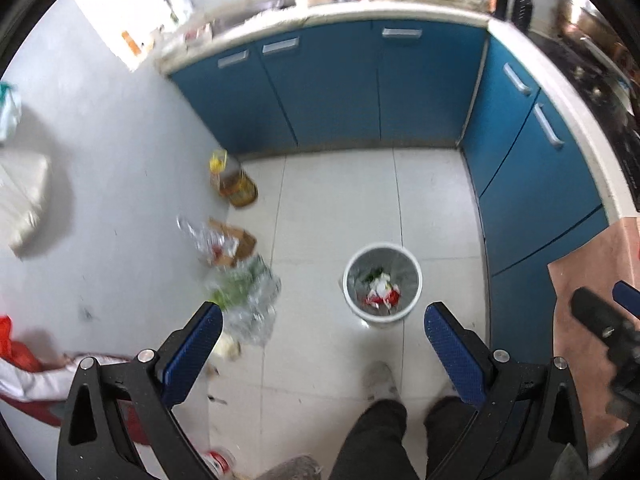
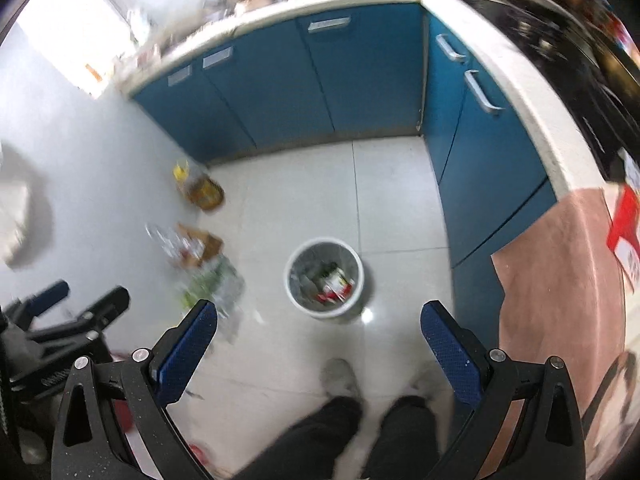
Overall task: Collect trash
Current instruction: 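Withdraw both tools from above the wastebasket, then grasp the patterned snack wrapper with the left tool while the right tool grasps the white paper towel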
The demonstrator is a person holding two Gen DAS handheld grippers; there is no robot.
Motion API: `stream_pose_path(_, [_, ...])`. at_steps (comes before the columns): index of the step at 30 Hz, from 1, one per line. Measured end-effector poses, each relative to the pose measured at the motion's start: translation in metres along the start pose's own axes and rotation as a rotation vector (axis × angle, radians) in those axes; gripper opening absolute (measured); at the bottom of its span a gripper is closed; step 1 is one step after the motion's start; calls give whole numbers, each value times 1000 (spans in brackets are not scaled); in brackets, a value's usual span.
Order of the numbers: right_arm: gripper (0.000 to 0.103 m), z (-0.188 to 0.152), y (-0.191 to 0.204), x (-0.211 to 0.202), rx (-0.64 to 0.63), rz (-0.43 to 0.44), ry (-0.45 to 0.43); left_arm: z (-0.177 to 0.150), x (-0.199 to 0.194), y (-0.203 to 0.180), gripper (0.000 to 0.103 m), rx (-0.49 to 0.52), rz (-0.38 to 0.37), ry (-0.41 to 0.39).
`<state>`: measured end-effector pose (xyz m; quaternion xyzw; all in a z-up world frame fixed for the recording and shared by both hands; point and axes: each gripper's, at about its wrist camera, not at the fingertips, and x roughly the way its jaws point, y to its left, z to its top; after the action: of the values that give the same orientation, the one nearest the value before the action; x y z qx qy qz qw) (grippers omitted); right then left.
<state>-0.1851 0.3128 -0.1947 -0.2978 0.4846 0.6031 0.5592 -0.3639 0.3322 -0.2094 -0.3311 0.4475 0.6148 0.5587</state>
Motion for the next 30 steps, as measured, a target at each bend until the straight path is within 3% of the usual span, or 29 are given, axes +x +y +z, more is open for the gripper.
stream_pose_path(3, [103, 4, -36, -32, 122, 35, -64, 16, -23, -25, 103, 11, -30, -61])
stream_pose_path(7, [103, 5, -116, -87, 290, 8, -155, 45, -54, -87, 103, 75, -86, -130])
stream_pose_path(10, [103, -4, -183, -123, 409, -60, -216, 61, -77, -159, 103, 164, -137, -153])
stream_pose_path(14, [103, -48, -314, -178, 642, -217, -277, 63, -106, -294, 103, 359, -231, -155])
stream_pose_path(19, [103, -123, -472, -225, 931, -447, -290, 35, -121, -455, 103, 598, -353, -63])
stream_pose_path(21, [101, -149, -516, -233, 1001, -490, -294, 16, -121, -518, 103, 691, -400, -9])
stream_pose_path(22, [98, -158, -537, -234, 1027, -502, -290, 9, -122, -542, 103, 723, -422, 12])
stream_pose_path(24, [82, -174, -577, -231, 1063, -508, -272, -8, -120, -594, 103, 787, -470, 62])
stream_pose_path(28, [71, -187, -623, -213, 1082, -470, -235, -32, -110, -664, 102, 858, -540, 136])
stream_pose_path(30, [64, -190, -632, -201, 1073, -455, -221, -39, -104, -682, 92, 869, -559, 148])
